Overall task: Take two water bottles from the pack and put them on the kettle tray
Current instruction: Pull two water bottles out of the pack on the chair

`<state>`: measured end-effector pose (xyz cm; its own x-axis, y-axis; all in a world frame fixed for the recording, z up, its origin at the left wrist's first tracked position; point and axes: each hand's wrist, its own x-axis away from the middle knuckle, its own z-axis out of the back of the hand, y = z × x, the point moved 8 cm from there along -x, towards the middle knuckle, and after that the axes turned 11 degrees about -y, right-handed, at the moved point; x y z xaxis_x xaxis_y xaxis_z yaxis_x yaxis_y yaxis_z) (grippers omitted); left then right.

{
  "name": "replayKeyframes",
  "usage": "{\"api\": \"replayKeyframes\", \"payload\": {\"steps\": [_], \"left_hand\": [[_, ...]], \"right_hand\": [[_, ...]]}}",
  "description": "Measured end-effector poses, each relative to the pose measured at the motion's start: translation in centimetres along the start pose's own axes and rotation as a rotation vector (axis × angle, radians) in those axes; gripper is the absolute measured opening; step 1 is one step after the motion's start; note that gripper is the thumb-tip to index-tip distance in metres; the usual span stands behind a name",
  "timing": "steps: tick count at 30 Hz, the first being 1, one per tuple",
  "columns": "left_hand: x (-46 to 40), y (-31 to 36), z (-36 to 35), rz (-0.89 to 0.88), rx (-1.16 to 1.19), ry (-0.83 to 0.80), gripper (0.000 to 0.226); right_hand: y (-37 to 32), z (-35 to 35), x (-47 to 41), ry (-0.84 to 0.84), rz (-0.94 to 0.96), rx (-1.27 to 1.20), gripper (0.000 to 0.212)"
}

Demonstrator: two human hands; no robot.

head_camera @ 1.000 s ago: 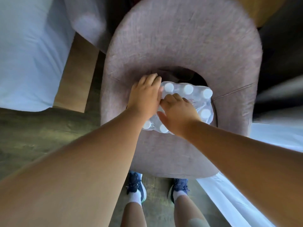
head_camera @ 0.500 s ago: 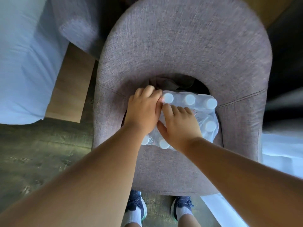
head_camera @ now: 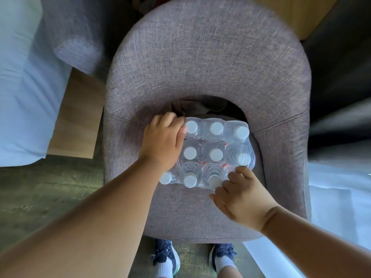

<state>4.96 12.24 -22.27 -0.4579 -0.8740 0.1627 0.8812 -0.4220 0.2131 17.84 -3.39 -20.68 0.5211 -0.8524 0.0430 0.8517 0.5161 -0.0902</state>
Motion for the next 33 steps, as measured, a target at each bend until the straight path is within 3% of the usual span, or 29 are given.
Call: {"api": "replayKeyframes", "payload": {"steps": [5, 9, 11, 15, 17, 25, 33], "left_hand": [[0.1, 0.1, 0.2, 0.002, -0.011, -0.005, 0.044], [0.2, -0.1, 0.1, -0.001, -0.002, 0.007, 0.038], [0.2, -0.2, 0.0, 0.002, 0.007, 0.001, 0.037], [0.2, -0.4, 0.1, 0.007, 0.029, -0.014, 0.034], [0.2, -0.6, 0.0, 0.02, 0.044, -0.037, 0.032], [0.1, -0.6, -0.1, 0.012, 0.07, -0.053, 0.036], [-0.2, -0.8, -0.5, -0.004, 0.133, -0.07, 0.042]], "right_hand": [[0.0, 0.6, -0.7, -0.02, -0.268, -0.215, 0.041], [1.0, 2.1, -2.4, 0.048, -0.44, -0.34, 0.023], [1.2, 1.8, -5.1, -0.052, -0.452, -0.348, 0.031], [1.1, -1.6, -9.7, -0.45, -0.368, -0.272, 0.069], [1.3, -1.9, -11.1, -0.483, -0.339, -0.193, 0.059], [2.1, 0.2, -10.9, -0.302, -0.25, -0.216, 0.016], [2.8, 9.9, -8.3, -0.034, -0.173, -0.389, 0.008]]}}
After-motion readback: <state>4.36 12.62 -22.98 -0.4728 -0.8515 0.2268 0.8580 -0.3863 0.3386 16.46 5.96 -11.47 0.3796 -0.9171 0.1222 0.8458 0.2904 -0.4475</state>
